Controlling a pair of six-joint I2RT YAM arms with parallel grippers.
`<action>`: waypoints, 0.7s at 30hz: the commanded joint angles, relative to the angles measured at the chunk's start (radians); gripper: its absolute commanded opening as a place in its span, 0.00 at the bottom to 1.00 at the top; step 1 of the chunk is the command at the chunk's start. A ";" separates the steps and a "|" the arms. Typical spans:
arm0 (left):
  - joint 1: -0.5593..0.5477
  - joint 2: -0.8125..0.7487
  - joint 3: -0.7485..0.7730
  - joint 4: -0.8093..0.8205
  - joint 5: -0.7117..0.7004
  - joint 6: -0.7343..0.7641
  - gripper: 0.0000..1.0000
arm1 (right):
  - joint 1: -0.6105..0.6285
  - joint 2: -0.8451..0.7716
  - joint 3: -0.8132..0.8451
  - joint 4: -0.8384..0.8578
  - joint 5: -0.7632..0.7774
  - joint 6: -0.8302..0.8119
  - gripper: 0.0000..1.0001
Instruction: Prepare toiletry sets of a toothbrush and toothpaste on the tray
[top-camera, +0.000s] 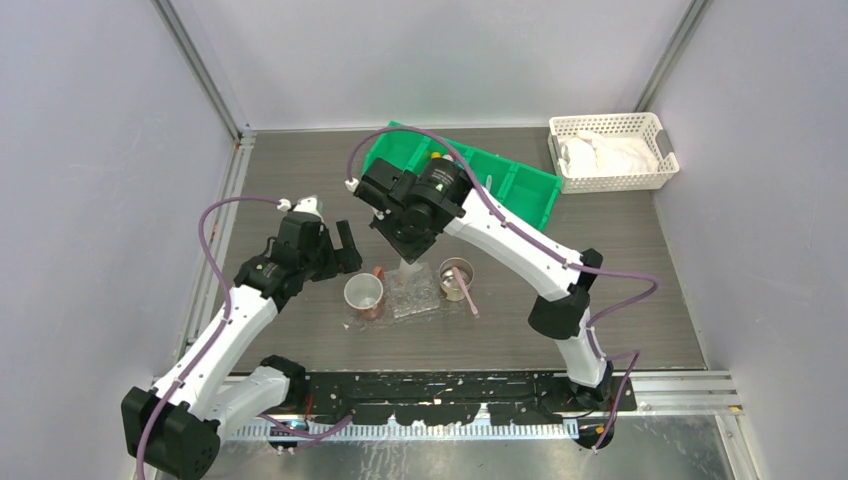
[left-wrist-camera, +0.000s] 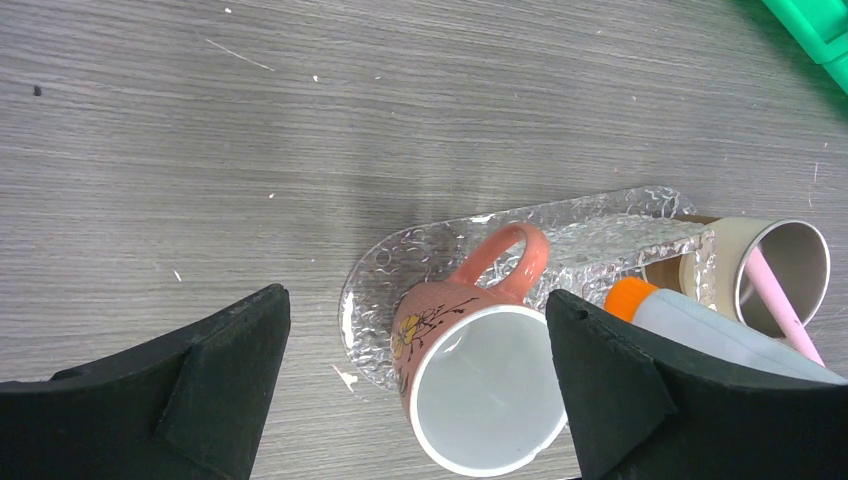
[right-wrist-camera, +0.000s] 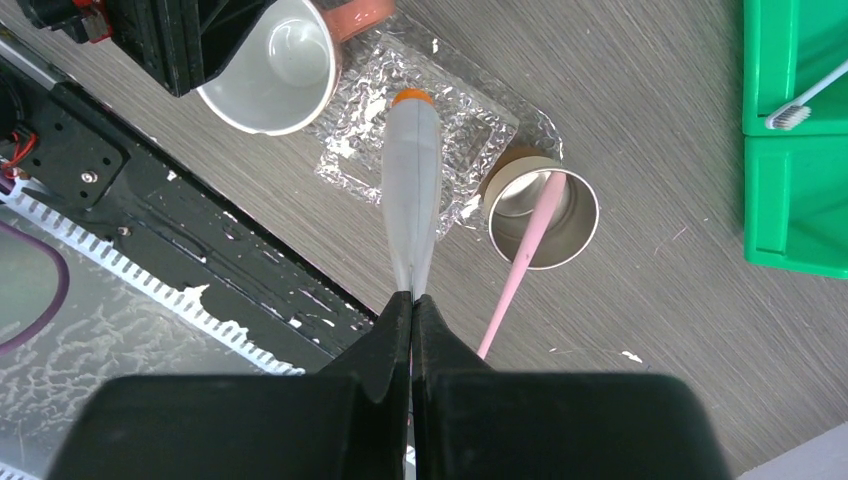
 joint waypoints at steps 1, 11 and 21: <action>0.006 -0.025 -0.009 0.013 0.000 0.013 1.00 | 0.008 0.016 0.020 0.031 -0.002 -0.019 0.01; 0.006 -0.032 -0.012 0.012 0.000 0.014 1.00 | 0.001 0.065 0.027 0.046 -0.012 -0.030 0.01; 0.006 -0.045 -0.023 0.014 -0.001 0.017 1.00 | -0.018 0.129 0.032 0.056 -0.026 -0.039 0.01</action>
